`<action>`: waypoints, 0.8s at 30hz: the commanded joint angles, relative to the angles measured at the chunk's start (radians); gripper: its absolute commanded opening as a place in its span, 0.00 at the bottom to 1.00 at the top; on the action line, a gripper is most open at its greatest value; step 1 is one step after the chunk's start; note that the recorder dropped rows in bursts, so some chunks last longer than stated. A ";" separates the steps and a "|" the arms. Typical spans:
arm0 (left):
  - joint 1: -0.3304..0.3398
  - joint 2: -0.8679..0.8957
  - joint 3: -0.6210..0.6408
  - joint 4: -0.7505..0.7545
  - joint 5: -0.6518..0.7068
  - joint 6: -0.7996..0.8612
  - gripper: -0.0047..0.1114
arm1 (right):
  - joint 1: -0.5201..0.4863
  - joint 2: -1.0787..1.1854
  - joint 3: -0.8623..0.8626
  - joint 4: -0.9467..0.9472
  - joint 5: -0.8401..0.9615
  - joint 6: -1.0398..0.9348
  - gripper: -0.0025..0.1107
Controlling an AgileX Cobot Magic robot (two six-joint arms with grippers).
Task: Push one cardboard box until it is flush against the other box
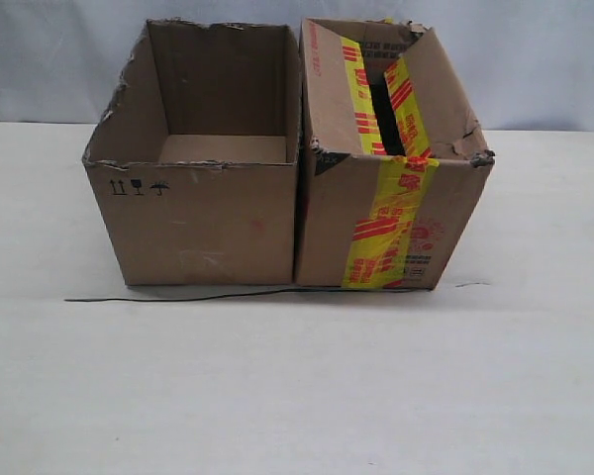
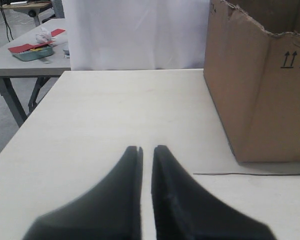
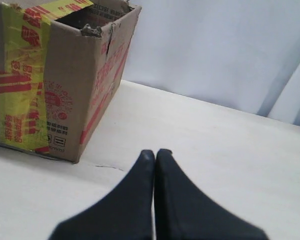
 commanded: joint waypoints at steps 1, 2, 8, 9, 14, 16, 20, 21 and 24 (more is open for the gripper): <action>-0.008 -0.001 0.002 -0.003 -0.012 -0.004 0.04 | -0.041 -0.003 0.005 0.130 0.005 -0.005 0.02; -0.008 -0.001 0.002 -0.003 -0.012 -0.004 0.04 | -0.050 -0.003 0.005 0.126 0.005 -0.005 0.02; -0.008 -0.001 0.002 -0.003 -0.012 -0.004 0.04 | -0.059 -0.003 0.005 0.126 0.003 -0.005 0.02; -0.008 -0.001 0.002 -0.003 -0.012 -0.004 0.04 | -0.059 -0.003 0.005 0.126 0.003 -0.005 0.02; -0.008 -0.001 0.002 -0.003 -0.012 -0.004 0.04 | -0.059 -0.003 0.005 0.126 0.001 -0.005 0.02; -0.008 -0.001 0.002 -0.003 -0.012 -0.004 0.04 | -0.059 -0.003 0.005 0.126 0.001 -0.005 0.02; -0.008 -0.001 0.002 -0.003 -0.012 -0.004 0.04 | -0.059 -0.003 0.005 0.126 0.001 -0.005 0.02; -0.008 -0.001 0.002 -0.003 -0.012 -0.004 0.04 | -0.059 -0.003 0.005 0.126 0.001 -0.005 0.02; -0.008 -0.001 0.002 -0.003 -0.012 -0.004 0.04 | -0.059 -0.003 0.005 0.126 0.001 -0.005 0.02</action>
